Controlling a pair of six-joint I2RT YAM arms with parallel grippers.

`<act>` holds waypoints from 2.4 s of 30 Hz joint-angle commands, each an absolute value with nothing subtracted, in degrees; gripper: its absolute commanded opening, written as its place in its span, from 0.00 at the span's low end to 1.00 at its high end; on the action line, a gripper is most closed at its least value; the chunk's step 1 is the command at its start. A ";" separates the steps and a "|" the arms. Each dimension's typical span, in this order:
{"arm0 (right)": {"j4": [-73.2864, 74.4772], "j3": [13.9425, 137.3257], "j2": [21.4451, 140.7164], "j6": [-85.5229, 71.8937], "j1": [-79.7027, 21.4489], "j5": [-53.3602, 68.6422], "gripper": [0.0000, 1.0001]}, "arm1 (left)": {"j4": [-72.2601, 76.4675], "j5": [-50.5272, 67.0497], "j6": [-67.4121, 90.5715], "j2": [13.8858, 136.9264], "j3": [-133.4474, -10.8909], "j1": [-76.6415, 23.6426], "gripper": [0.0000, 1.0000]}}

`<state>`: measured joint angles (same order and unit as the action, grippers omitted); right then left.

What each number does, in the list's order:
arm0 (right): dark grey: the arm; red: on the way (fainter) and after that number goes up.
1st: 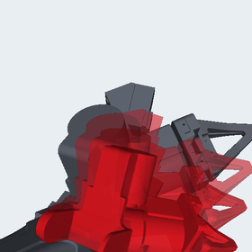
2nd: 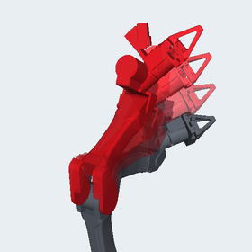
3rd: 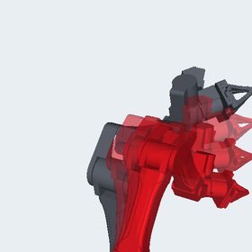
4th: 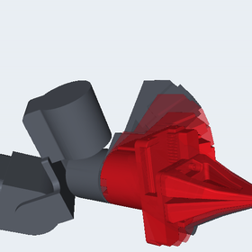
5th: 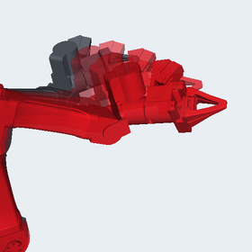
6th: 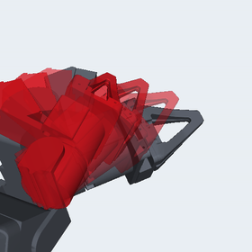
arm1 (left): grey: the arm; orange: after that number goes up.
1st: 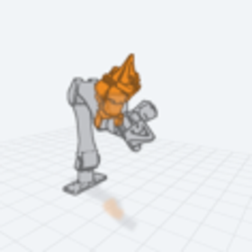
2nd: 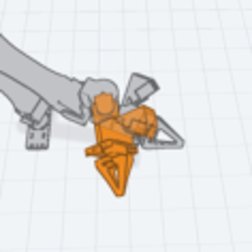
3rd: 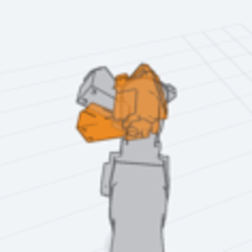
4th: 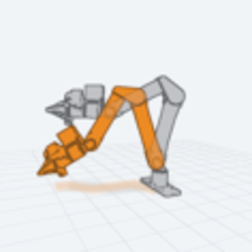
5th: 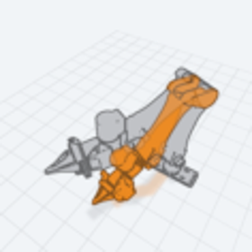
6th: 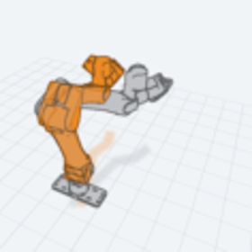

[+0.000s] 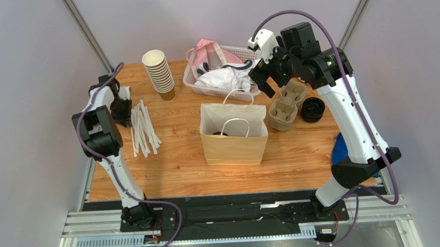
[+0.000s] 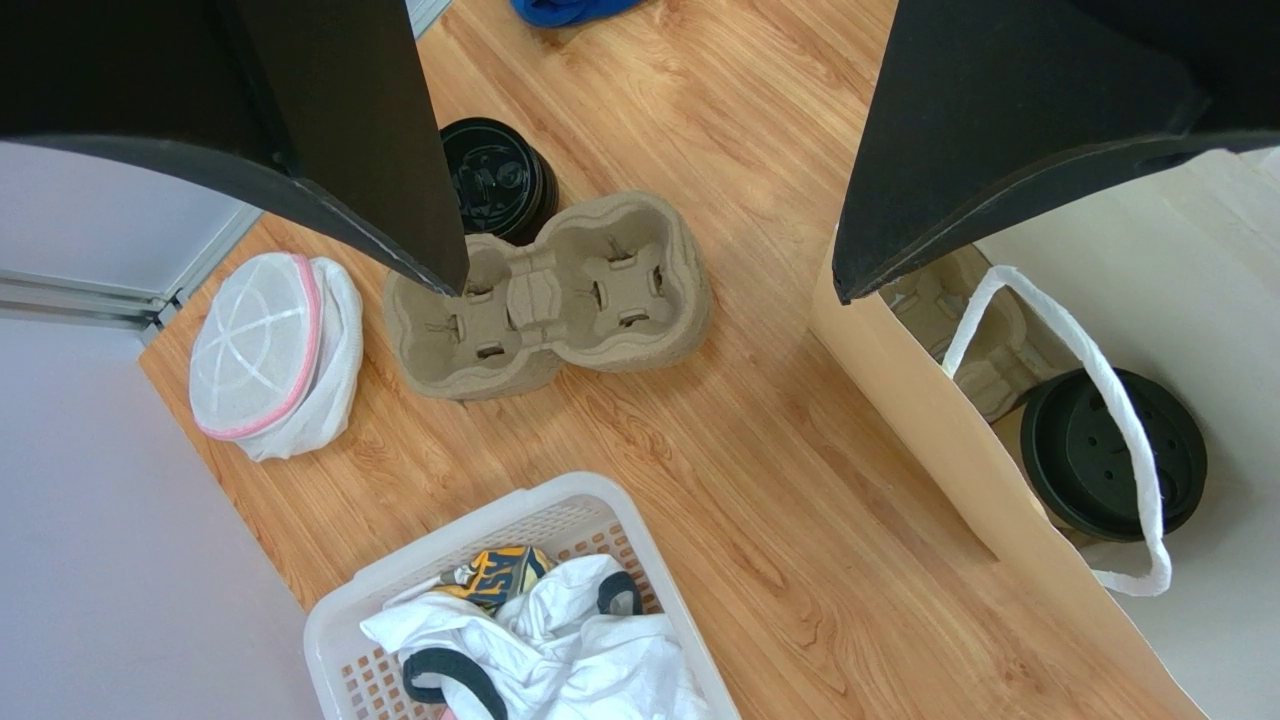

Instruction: Pack the takeout coffee

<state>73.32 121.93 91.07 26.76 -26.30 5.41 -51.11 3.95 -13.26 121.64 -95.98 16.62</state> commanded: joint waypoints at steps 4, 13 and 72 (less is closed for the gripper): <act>72.86 124.10 91.93 26.02 -26.10 4.66 1.00 | -49.66 3.43 -14.24 122.34 -95.19 16.35 0.34; 72.95 125.24 93.16 26.19 -26.10 5.10 1.00 | -48.34 1.59 -14.24 122.08 -93.87 15.56 0.33; 61.79 116.72 79.98 8.96 -16.61 19.34 1.00 | -33.14 51.16 -21.43 78.49 -104.52 -28.29 0.00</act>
<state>64.69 117.71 82.76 10.61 -16.80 17.91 -39.07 48.36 -13.93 80.05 -109.51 -24.01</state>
